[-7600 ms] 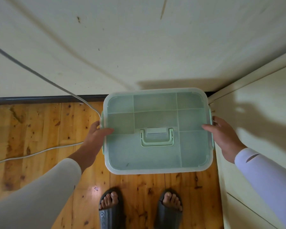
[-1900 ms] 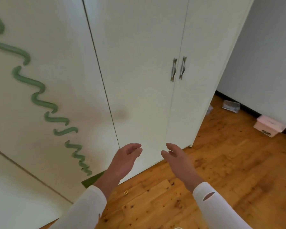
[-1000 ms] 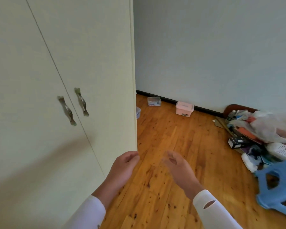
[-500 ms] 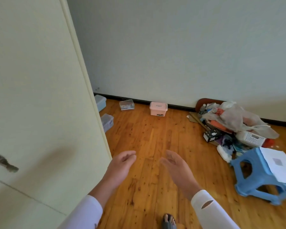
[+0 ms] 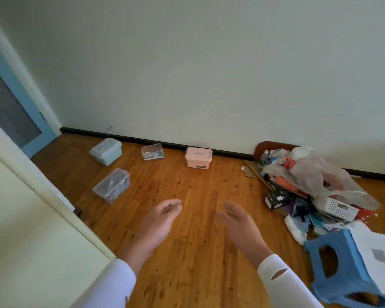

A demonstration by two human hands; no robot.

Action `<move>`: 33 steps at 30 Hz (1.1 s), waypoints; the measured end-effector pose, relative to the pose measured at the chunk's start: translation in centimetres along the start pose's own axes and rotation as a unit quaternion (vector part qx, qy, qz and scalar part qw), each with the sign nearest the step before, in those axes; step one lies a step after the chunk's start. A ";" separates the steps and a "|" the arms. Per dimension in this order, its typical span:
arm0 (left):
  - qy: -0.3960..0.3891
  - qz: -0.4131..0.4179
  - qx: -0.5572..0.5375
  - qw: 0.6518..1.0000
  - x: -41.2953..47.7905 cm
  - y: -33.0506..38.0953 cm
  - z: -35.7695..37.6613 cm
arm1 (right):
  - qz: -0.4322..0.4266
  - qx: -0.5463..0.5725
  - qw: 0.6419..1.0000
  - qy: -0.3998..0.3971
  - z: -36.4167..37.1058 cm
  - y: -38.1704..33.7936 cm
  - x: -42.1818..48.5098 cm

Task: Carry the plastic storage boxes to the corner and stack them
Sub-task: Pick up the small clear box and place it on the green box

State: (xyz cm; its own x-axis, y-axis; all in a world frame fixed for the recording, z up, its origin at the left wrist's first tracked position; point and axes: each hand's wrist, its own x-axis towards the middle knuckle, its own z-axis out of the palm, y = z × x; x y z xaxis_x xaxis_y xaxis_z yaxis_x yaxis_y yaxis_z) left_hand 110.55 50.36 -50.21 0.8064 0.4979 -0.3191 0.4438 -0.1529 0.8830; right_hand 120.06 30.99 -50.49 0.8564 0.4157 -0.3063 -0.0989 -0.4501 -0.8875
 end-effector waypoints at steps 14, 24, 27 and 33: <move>0.016 -0.009 -0.016 1.000 17.1 5.9 1.2 | 0.000 -0.008 1.000 -0.009 -2.5 -4.1 19.5; 0.075 -0.009 -0.045 0.996 34.8 10.9 -6.8 | -0.042 -0.029 0.997 -0.053 2.6 -13.8 38.8; 0.091 -0.017 -0.059 0.994 38.1 11.3 -9.0 | -0.038 -0.032 0.997 -0.067 3.8 -15.9 42.3; 0.110 -0.051 -0.072 0.990 44.1 11.4 -11.1 | -0.029 -0.039 0.992 -0.112 6.1 -18.7 49.7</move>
State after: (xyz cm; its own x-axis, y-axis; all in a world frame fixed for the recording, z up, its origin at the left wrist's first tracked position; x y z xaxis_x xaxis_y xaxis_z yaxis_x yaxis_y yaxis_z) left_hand 146.84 80.10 -50.39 0.6494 0.6802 -0.3400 0.4444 0.0233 0.8955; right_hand 161.43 64.87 -51.25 0.7239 0.6041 -0.3331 -0.0064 -0.4770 -0.8789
